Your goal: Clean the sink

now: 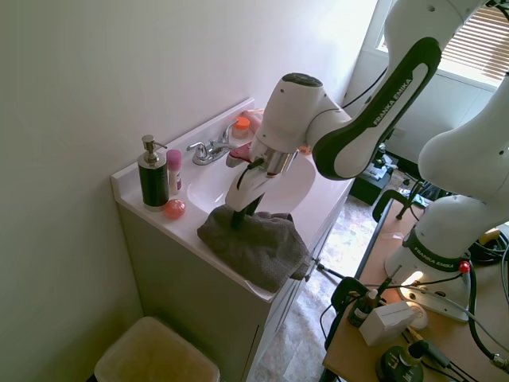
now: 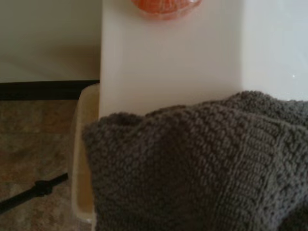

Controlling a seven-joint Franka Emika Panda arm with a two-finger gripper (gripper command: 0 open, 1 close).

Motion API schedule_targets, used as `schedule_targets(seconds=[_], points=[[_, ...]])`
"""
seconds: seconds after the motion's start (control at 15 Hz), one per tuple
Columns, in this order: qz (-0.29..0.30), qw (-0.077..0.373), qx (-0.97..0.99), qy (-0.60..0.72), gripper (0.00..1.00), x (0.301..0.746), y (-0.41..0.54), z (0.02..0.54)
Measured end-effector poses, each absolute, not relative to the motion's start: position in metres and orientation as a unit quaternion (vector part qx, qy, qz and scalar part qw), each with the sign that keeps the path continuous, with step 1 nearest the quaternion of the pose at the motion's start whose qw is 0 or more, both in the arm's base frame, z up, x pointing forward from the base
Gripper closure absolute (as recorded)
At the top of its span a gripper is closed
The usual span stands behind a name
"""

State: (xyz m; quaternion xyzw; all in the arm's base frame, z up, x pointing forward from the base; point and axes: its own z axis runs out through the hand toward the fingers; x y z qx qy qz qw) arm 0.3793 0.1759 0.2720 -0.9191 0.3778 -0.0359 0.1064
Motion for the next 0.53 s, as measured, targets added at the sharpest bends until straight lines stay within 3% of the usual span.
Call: schedule_targets(seconds=[0.2,0.53], points=[[-0.064,0.079,-0.922,0.374,0.0,0.395,0.167,0.302],[-0.067,0.076,-0.915,0.39,0.0,0.424,0.121,0.354]])
